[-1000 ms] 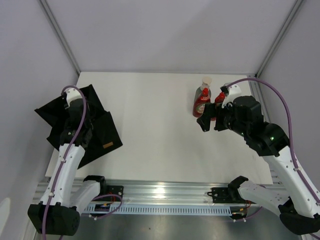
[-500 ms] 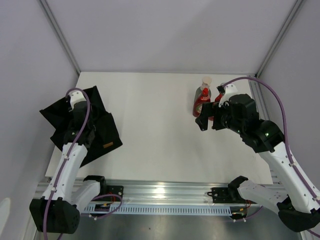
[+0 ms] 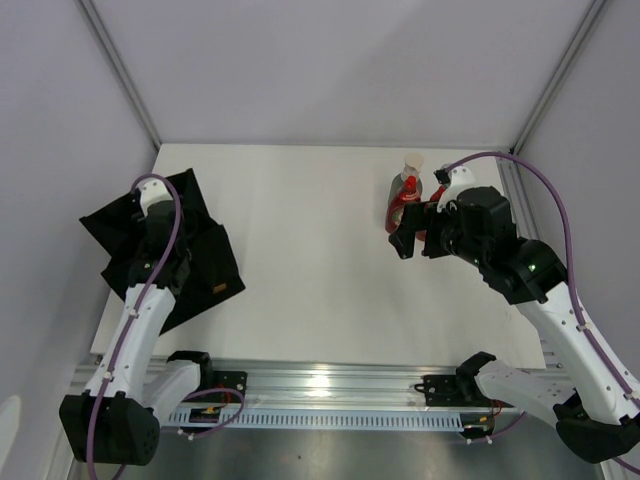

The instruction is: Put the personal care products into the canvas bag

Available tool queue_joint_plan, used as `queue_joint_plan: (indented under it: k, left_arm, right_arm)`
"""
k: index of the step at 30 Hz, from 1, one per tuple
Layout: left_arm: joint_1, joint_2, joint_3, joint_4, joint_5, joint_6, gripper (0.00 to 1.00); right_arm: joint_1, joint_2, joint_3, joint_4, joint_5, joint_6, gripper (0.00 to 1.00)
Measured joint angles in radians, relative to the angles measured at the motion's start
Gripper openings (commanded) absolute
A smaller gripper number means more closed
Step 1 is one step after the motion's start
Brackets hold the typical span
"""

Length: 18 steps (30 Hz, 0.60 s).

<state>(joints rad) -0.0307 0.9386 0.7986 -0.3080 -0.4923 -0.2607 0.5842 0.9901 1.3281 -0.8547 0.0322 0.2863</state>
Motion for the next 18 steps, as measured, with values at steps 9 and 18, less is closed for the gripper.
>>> queue_joint_plan:
  k: [9, 18]
  left_arm:
    - [0.001, -0.009, 0.104, -0.114, 0.043, -0.014, 0.79]
    - [0.002, -0.03, 0.416, -0.269, 0.211, -0.118, 0.99]
  right_arm:
    - [-0.002, 0.002, 0.002, 0.0, -0.004, 0.013, 0.99]
    - [-0.036, 0.11, 0.154, 0.009, 0.052, 0.011, 0.99]
